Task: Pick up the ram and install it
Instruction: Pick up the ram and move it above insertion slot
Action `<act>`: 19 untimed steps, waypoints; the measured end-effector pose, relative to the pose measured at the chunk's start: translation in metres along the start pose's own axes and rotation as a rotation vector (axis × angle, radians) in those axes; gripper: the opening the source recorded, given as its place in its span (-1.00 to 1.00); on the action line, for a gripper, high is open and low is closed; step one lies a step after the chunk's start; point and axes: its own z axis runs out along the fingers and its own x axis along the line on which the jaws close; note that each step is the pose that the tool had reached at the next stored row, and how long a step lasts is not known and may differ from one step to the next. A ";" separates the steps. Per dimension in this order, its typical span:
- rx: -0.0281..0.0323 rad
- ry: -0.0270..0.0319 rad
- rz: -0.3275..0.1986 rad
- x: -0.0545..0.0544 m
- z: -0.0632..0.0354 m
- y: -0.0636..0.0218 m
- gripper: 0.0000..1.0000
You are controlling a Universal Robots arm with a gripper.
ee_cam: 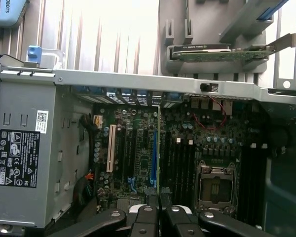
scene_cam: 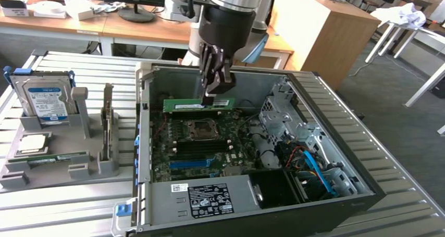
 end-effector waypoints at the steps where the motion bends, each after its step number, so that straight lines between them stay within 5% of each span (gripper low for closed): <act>1: 0.0000 0.0000 0.000 0.000 0.0000 -0.0010 -0.75; 19: 0.0000 0.0000 0.000 0.001 -0.0005 -0.0168 -0.75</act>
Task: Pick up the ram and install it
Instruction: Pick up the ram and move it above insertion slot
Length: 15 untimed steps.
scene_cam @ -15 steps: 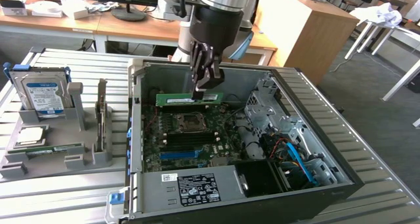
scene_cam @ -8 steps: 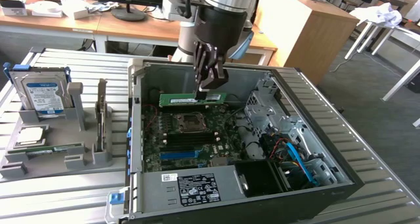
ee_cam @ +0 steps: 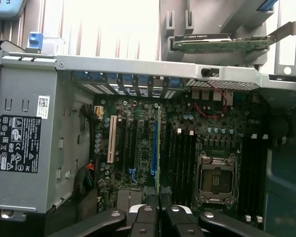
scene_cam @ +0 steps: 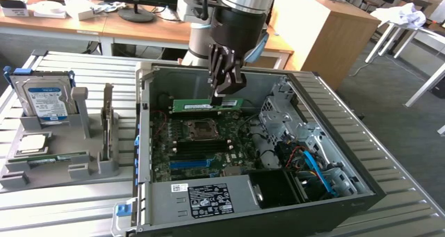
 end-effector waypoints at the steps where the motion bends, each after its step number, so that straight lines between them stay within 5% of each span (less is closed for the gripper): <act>1: 0.0000 0.0000 0.000 0.000 0.0000 -0.0013 -0.75; 15: 0.0000 0.0000 0.000 0.001 -0.0005 -0.0162 -0.75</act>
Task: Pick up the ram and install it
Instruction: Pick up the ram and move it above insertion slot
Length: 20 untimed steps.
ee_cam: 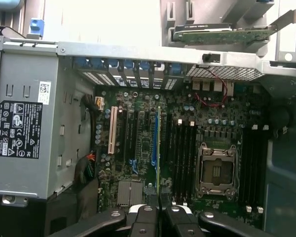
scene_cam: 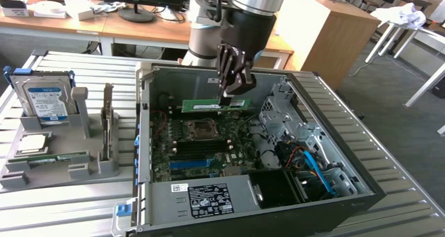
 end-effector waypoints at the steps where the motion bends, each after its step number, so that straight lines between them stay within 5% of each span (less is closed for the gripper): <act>1: 0.0000 0.0000 0.000 0.000 0.0000 -0.0008 -0.75; 20: 0.0000 0.0000 0.000 0.001 -0.0005 -0.0157 -0.75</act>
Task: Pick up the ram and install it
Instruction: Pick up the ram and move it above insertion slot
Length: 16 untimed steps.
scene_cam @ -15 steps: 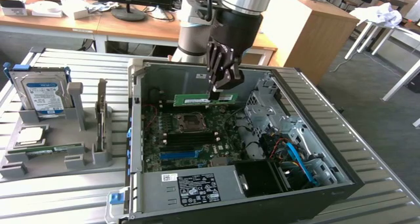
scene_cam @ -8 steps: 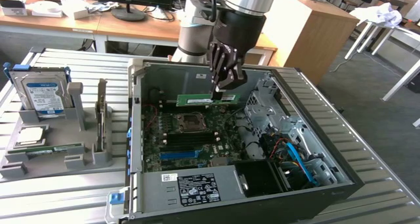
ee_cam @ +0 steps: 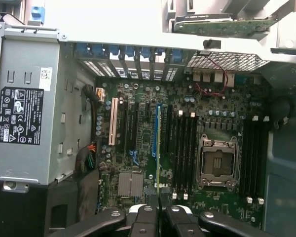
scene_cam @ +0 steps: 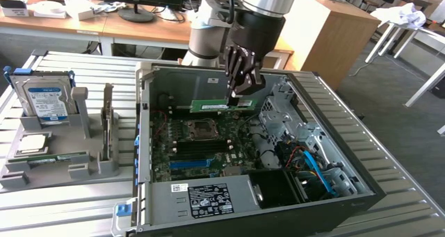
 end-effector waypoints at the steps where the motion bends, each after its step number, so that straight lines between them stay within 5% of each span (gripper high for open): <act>1: 0.0000 0.0000 0.000 0.000 0.0000 -0.0008 -0.75; 16: 0.0000 0.0000 0.000 0.001 -0.0003 -0.0113 -0.75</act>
